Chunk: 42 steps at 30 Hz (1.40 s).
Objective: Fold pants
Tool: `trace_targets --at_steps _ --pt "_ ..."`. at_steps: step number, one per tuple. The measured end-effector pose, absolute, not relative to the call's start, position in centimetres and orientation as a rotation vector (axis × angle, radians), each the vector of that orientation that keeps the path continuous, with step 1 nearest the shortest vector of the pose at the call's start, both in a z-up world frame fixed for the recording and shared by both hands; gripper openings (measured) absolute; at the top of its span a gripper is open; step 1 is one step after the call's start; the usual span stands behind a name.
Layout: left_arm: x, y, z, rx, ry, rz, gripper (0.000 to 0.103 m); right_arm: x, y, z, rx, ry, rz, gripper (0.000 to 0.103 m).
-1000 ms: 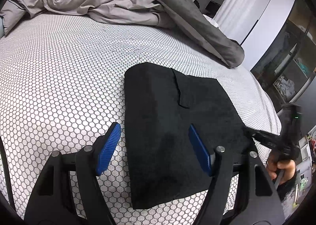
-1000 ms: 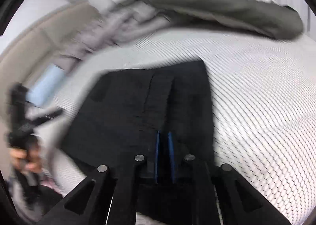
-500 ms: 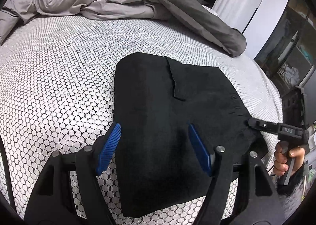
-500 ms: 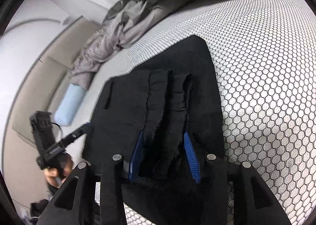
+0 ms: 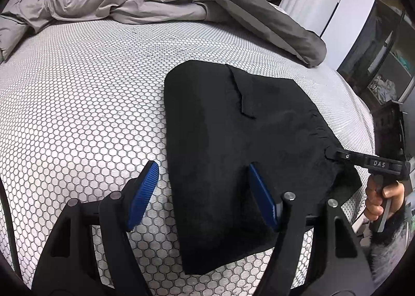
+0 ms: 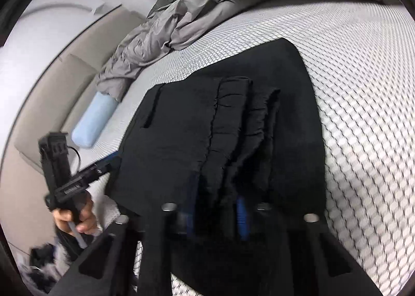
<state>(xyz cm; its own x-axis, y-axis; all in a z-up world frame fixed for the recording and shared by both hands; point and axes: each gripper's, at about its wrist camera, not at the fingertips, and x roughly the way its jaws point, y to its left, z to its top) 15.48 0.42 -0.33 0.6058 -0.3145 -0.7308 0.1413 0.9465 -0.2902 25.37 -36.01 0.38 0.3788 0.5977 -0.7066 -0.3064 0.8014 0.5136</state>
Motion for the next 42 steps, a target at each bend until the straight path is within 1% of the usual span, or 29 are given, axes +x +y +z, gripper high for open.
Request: trace_targets --at_steps 1,2,7,9,11,15,16,17,19,22,24,27,30,33,35,37,42 --pt "15.5 0.5 -0.2 -0.215 0.88 -0.26 0.068 25.2 -35.6 0.7 0.301 1.013 0.583 0.013" --pt "15.5 0.8 -0.1 -0.222 0.876 -0.257 0.068 25.0 -35.1 1.2 0.297 0.993 0.588 0.012" --pt "14.9 1.9 0.9 -0.269 0.852 -0.268 0.068 21.7 -35.9 7.2 0.346 0.843 0.651 0.011" --pt "14.8 2.2 1.0 -0.27 0.85 -0.269 0.068 20.4 -37.1 8.1 0.39 0.827 0.652 0.011" --pt "14.9 2.2 0.9 -0.271 0.859 -0.267 0.068 20.1 -37.7 7.0 0.361 0.86 0.597 0.011" --pt "15.3 1.5 0.6 -0.258 0.87 -0.262 0.068 22.6 -39.2 0.2 0.396 1.082 0.493 0.014" --pt "15.2 1.2 0.7 -0.253 0.868 -0.261 0.068 22.9 -39.4 -0.6 0.409 1.103 0.498 0.015" --pt "15.2 1.0 0.9 -0.248 0.861 -0.262 0.068 22.9 -39.5 -0.3 0.418 1.092 0.507 0.016" --pt "14.8 0.2 1.6 -0.221 0.836 -0.268 0.068 22.3 -39.5 1.8 0.372 1.033 0.505 0.03" --pt "14.3 -1.8 2.4 -0.134 0.806 -0.286 0.068 20.5 -39.5 5.8 0.257 0.828 0.427 0.03" --pt "13.8 -3.9 2.7 -0.065 0.786 -0.333 0.068 19.9 -37.9 7.3 0.213 0.763 0.453 0.03" --pt "13.4 -7.2 2.4 0.027 0.787 -0.435 0.068 20.5 -33.9 6.8 0.134 0.794 0.507 0.03" --pt "13.3 -9.9 0.9 0.126 0.849 -0.51 0.068 22.1 -30.4 4.4 0.04 0.866 0.54 0.03" --pt "13.6 -10.4 -0.6 0.178 0.887 -0.521 0.067 23.2 -27.8 0.9 -0.096 0.952 0.547 0.03" --pt "13.4 -9.8 -0.8 0.168 0.876 -0.543 0.063 22.8 -27.7 -0.1 -0.198 0.938 0.54 0.03" --pt "13.1 -8.9 -0.7 0.164 0.875 -0.529 0.063 22.2 -29.1 0.3 -0.253 0.934 0.476 0.03" --pt "12.5 -6.0 0.0 0.113 0.88 -0.444 0.063 21.3 -32.0 1.5 -0.21 0.915 0.487 0.03"
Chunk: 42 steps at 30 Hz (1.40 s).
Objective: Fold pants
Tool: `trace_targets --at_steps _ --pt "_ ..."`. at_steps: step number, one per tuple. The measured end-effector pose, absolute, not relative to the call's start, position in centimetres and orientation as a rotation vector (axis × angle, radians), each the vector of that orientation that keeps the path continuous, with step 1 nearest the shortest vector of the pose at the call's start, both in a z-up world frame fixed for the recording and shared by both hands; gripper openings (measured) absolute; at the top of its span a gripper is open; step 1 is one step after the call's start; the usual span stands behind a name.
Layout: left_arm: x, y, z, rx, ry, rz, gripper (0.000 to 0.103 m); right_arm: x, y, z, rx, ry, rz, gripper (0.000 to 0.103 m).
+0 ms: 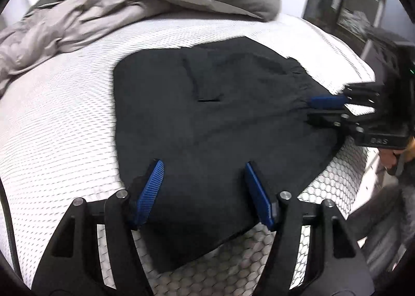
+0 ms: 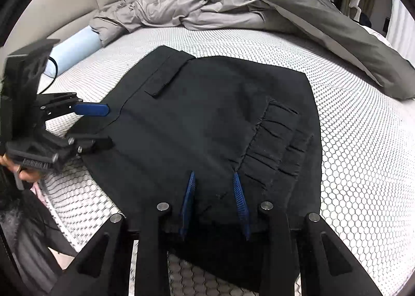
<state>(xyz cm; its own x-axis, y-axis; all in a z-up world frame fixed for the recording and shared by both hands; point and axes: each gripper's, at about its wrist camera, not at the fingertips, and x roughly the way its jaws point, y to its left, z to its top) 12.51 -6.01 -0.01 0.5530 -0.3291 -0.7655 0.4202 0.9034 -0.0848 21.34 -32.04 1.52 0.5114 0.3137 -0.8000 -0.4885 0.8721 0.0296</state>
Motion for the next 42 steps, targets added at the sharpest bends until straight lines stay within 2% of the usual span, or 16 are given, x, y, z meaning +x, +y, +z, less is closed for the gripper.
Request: trace_targets --at_steps 5,9,14,18,23,26,30,31,32,35,38,39,40,42 --pt "12.1 -5.5 2.0 0.062 0.801 -0.482 0.063 20.6 -31.8 3.5 -0.124 0.842 0.504 0.036" --pt "13.6 -7.8 0.7 0.094 0.864 -0.478 0.063 21.4 -29.1 3.5 -0.093 0.846 0.53 0.039" --pt "14.1 -8.9 -1.1 0.148 0.896 -0.48 0.063 23.2 -26.5 0.3 -0.22 0.933 0.495 0.039" --pt "14.0 -7.8 -1.4 0.145 0.891 -0.483 0.063 21.7 -28.3 0.9 -0.358 0.888 0.401 0.039" --pt "13.3 -6.1 -0.9 0.128 0.895 -0.439 0.063 20.0 -30.4 1.9 -0.37 0.854 0.396 0.04" --pt "12.7 -5.7 0.4 0.11 0.867 -0.428 0.05 19.5 -30.0 3.3 -0.33 0.803 0.42 0.042" --pt "13.4 -6.7 1.5 0.105 0.824 -0.46 0.047 21.0 -28.5 4.4 -0.189 0.795 0.475 0.064" --pt "14.2 -7.1 1.2 0.112 0.849 -0.456 0.034 21.6 -28.1 4.1 -0.163 0.814 0.476 0.064" --pt "15.2 -7.4 0.5 0.117 0.883 -0.448 0.03 22.3 -27.5 3.6 -0.14 0.851 0.476 0.063" --pt "16.6 -6.3 -0.3 0.063 0.904 -0.471 0.024 23.8 -25.7 0.6 -0.197 0.969 0.468 0.062" --pt "16.3 -4.7 -0.1 0.025 0.906 -0.477 0.022 22.8 -25.7 0.6 -0.359 0.922 0.415 0.06" --pt "16.4 -4.3 -0.1 0.031 0.906 -0.466 0.022 23.0 -26.4 0.9 -0.377 0.919 0.382 0.051" --pt "16.1 -3.8 -0.1 0.03 0.91 -0.459 0.022 22.9 -27.2 1.2 -0.387 0.915 0.363 0.049" --pt "15.6 -3.1 0.1 0.019 0.912 -0.46 0.022 22.4 -28.8 1.7 -0.382 0.901 0.342 0.049"
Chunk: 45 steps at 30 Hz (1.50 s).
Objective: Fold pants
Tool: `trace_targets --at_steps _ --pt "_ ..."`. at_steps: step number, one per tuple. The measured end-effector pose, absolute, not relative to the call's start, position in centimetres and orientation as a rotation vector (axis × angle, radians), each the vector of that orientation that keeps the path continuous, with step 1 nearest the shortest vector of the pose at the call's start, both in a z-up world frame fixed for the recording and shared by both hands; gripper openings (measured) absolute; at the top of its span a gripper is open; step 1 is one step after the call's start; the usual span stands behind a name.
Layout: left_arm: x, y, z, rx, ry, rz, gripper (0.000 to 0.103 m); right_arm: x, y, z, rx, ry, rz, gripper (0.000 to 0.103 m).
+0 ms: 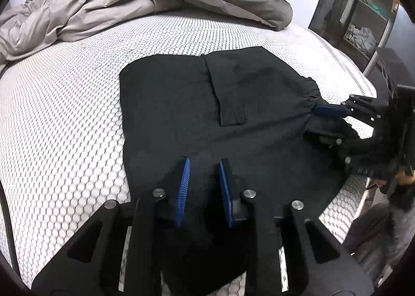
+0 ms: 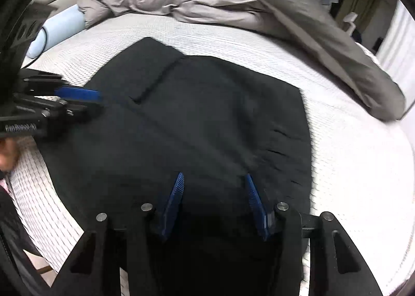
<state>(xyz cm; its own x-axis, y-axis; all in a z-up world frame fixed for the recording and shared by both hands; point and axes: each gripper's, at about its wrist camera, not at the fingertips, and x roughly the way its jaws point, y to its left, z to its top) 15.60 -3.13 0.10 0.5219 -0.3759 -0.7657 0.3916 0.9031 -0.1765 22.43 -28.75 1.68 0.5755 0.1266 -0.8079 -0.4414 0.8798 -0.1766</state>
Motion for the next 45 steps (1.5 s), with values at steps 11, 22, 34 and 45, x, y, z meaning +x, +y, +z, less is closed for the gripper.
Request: trace_targets --at_steps 11,22,34,45 --pt "18.6 -5.4 0.6 0.093 0.901 -0.435 0.022 24.9 -26.0 2.7 -0.148 0.894 0.42 0.049" --pt "17.7 -3.1 0.5 0.057 0.915 -0.421 0.022 24.8 -29.2 2.4 -0.251 0.919 0.324 0.031" --pt "20.9 -4.9 0.8 0.029 0.937 -0.414 0.022 27.1 -23.8 2.4 -0.228 0.951 0.45 0.038" --pt "19.1 -3.0 1.7 0.014 0.907 -0.419 0.022 27.6 -27.4 2.2 -0.302 0.976 0.319 0.047"
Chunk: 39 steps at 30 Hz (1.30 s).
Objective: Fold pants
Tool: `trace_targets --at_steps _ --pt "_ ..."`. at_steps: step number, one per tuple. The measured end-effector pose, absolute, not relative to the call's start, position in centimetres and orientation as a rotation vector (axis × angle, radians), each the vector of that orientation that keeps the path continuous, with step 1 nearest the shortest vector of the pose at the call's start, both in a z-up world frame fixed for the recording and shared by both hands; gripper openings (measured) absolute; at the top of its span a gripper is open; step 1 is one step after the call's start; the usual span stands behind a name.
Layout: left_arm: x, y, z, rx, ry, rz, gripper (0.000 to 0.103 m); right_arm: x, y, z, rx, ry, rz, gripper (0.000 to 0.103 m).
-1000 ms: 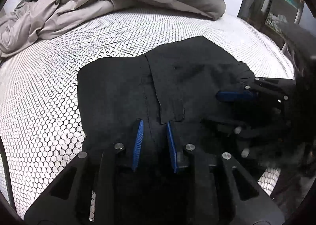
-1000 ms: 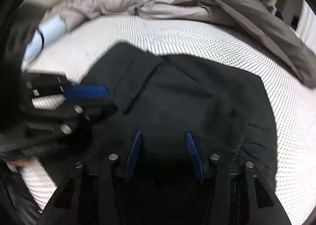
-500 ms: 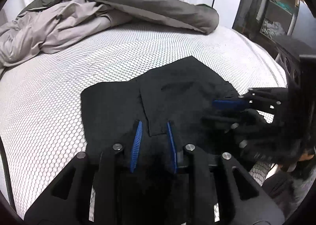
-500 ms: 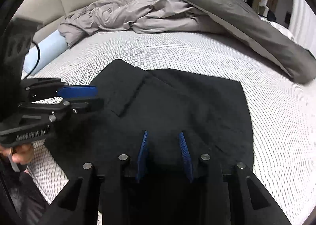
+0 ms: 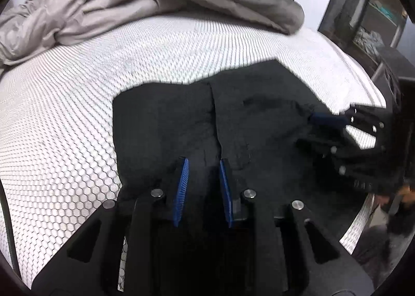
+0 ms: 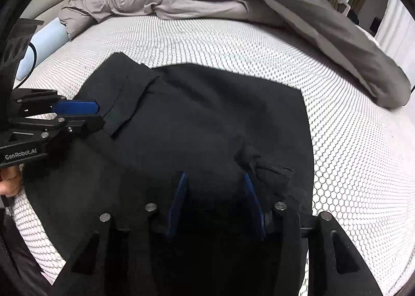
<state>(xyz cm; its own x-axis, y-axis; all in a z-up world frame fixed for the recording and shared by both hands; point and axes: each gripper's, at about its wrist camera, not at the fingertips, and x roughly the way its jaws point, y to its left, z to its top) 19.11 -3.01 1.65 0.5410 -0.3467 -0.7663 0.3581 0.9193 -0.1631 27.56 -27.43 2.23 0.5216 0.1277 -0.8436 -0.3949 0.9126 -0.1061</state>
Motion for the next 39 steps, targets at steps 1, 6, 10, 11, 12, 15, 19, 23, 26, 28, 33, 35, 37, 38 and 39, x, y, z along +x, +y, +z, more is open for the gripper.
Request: trace_targets --at_steps 1,6,10,11,12,15,19,23,26,28,33,35,37,38,39 --pt "18.8 -3.1 2.4 0.013 0.877 -0.426 0.022 27.4 -27.0 2.9 -0.278 0.959 0.339 0.047" --pt "21.5 -2.7 3.2 -0.035 0.87 -0.398 0.022 27.9 -24.8 4.2 -0.219 0.927 0.405 0.05" --pt "23.9 -2.2 0.3 -0.081 0.974 -0.396 0.022 30.8 -22.7 1.9 -0.213 1.019 0.363 0.052" --pt "24.1 -2.0 0.2 -0.093 0.975 -0.407 0.022 31.8 -22.8 1.4 -0.216 1.05 0.351 0.052" --pt "24.2 -1.7 0.2 -0.108 0.978 -0.413 0.022 32.0 -23.0 1.0 -0.22 1.059 0.344 0.053" --pt "24.1 -0.4 0.0 -0.164 0.98 -0.426 0.015 31.8 -24.8 1.2 -0.251 1.055 0.26 0.051" --pt "23.4 0.4 0.6 -0.176 0.977 -0.416 0.016 30.7 -26.9 1.6 -0.242 1.017 0.282 0.042" --pt "20.4 -0.3 3.6 -0.091 0.915 -0.408 0.016 27.8 -26.7 3.3 -0.232 0.944 0.324 0.044" --pt "17.1 -1.1 4.4 -0.04 0.894 -0.468 0.029 26.1 -26.2 4.3 -0.173 0.922 0.432 0.049" --pt "15.8 -1.8 3.0 -0.005 0.916 -0.514 0.037 25.4 -26.0 3.7 -0.157 0.941 0.487 0.054" --pt "15.0 -1.8 1.9 0.047 0.928 -0.511 0.037 24.9 -27.0 0.8 -0.236 0.977 0.483 0.054" --pt "14.4 -0.7 2.9 0.019 0.939 -0.479 0.037 24.1 -28.6 1.5 -0.225 0.949 0.474 0.053" --pt "13.2 0.3 4.1 -0.018 0.913 -0.488 0.037 22.8 -29.7 2.5 -0.211 0.909 0.46 0.055" --pt "12.4 0.6 4.7 -0.022 0.887 -0.506 0.04 22.1 -30.0 3.1 -0.218 0.891 0.434 0.055" --pt "11.6 0.4 5.0 -0.011 0.872 -0.516 0.043 21.5 -30.2 3.6 -0.211 0.878 0.436 0.055"
